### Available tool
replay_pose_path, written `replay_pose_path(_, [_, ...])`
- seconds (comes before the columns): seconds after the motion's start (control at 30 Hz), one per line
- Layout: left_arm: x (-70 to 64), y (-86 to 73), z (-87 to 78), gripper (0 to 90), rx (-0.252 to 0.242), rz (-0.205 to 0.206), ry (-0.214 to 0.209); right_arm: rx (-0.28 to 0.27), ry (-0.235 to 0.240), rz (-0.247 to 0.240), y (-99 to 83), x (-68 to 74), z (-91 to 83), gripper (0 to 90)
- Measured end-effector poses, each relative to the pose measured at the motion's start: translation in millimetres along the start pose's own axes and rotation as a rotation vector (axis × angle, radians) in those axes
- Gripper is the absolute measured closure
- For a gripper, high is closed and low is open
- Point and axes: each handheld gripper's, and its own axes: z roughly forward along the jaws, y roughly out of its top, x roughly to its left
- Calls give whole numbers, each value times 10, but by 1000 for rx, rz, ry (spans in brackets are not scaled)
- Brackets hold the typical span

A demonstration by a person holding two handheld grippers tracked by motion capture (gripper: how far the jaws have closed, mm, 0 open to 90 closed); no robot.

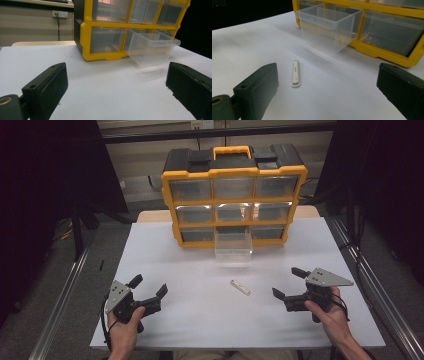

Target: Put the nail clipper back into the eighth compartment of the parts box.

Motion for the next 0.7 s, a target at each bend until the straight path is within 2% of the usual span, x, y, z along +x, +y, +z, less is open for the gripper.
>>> replay_pose_path(0.13, [2, -3, -6, 41, -1, 5, -3, 19, 33, -5, 54, 19, 63, 36])
replay_pose_path(0.23, [19, -5, -3, 40, 1, 4, 0, 33, 56, 10, 99, 35, 125, 35])
replay_pose_path(0.4, [18, 0, -2, 40, -1, 9, -1, 89, 111, 0, 176, 78, 275, 35])
replay_pose_path(0.47, [8, -1, -1, 40, -1, 14, -2, 103, 133, 22, 212, 100, 338, 33])
replay_pose_path(0.53, [4, -3, -1, 40, 1, 19, -4, 110, 137, 19, 219, 103, 354, 32])
replay_pose_path(0.7, [14, -8, 18, 40, 7, 30, -18, 164, 204, 49, 295, 132, 454, 27])
